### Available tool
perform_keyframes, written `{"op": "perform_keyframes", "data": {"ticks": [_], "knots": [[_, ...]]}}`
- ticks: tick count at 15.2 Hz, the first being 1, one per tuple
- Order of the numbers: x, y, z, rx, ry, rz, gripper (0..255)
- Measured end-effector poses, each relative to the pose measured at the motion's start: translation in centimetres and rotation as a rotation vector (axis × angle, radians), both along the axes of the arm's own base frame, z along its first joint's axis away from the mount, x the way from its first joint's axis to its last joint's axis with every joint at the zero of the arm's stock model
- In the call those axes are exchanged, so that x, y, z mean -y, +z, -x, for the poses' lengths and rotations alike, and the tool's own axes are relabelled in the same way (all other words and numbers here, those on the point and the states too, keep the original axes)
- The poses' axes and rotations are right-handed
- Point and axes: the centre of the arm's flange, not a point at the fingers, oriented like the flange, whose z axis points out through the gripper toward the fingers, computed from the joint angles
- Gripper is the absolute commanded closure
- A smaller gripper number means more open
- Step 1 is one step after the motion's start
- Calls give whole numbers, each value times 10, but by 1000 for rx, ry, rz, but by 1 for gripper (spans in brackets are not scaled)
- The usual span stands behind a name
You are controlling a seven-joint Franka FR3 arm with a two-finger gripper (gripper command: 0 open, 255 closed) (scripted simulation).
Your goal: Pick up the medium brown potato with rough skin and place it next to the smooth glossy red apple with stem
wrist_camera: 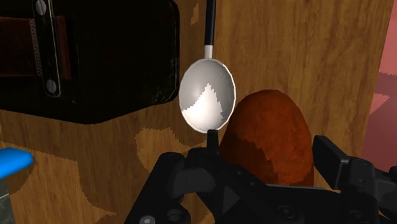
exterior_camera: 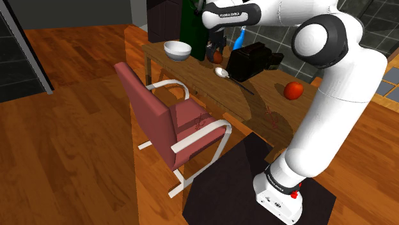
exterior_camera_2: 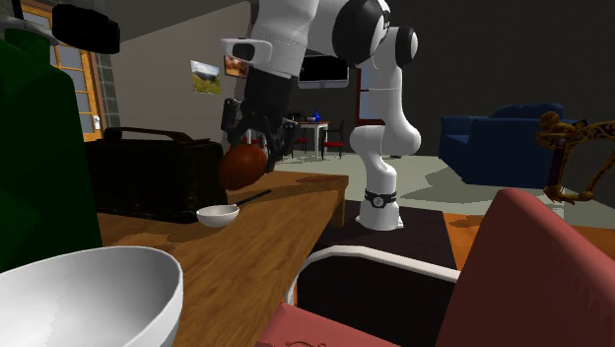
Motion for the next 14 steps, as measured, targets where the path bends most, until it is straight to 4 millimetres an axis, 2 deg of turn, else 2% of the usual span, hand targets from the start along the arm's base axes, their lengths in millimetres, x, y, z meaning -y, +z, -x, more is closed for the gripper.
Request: {"op": "perform_keyframes", "data": {"ticks": [14], "knots": [[0,74,0,0,0,0,255]]}}
